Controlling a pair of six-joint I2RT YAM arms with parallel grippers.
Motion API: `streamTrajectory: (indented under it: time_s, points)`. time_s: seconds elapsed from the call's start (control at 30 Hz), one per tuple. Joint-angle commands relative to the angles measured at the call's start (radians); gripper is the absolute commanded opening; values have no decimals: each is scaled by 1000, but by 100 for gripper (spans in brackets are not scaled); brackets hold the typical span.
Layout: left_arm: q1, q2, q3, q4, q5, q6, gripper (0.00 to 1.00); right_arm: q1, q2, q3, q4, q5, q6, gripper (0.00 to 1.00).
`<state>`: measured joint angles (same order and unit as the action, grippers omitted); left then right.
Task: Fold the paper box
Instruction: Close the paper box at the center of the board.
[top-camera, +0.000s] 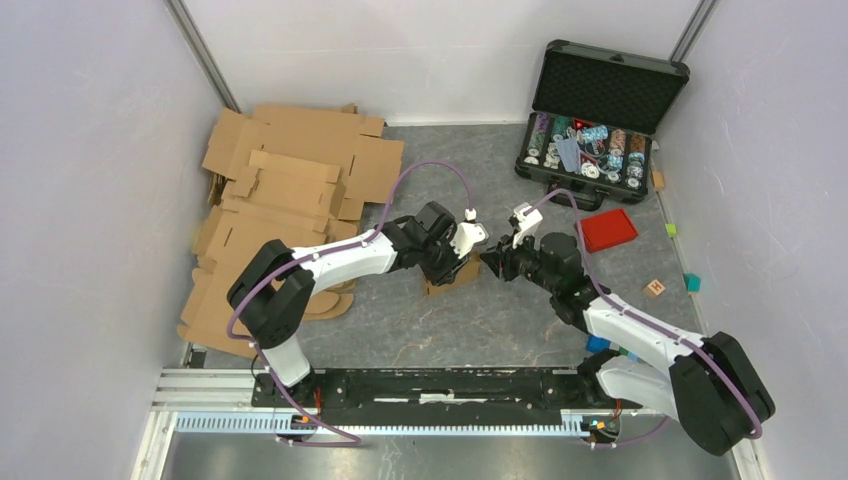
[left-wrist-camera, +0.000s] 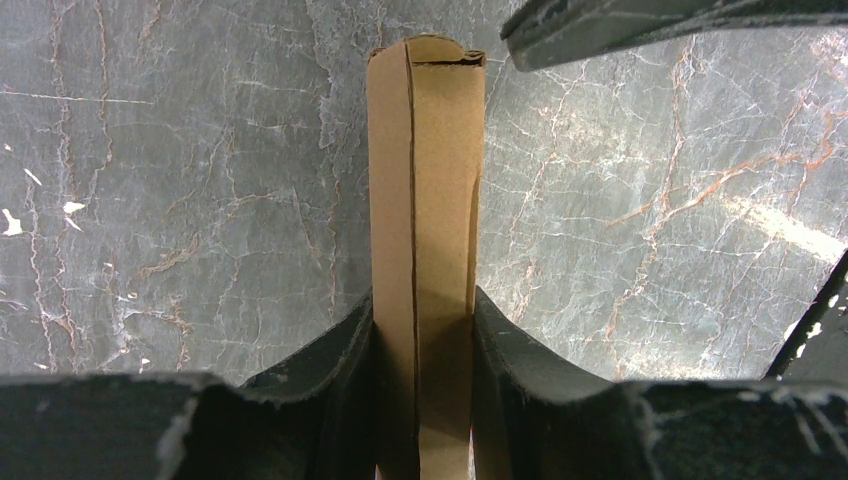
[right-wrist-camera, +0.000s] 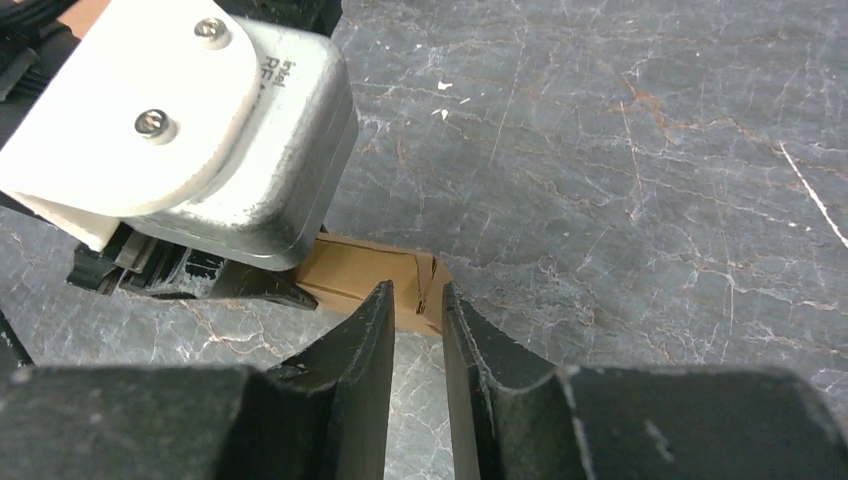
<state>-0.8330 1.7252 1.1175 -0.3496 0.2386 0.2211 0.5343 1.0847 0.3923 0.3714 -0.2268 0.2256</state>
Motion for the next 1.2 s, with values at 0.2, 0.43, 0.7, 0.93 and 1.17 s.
streamTrajectory:
  time_s: [0.2,0.43,0.7,0.93,1.17]
  points:
    - [-5,29,13,-6,10,24,9,-26,60,-92,369,-31,204,33]
    - [-4,27,13,-6,13,23,9,-27,126,-93,462,-53,265,34]
    - [-5,28,15,-6,13,23,9,-27,155,-71,471,-24,267,34]
    - [-5,31,16,-6,13,22,9,-27,194,-13,350,-10,188,34]
    - [-5,35,16,-6,13,23,9,-27,195,9,265,-34,141,28]
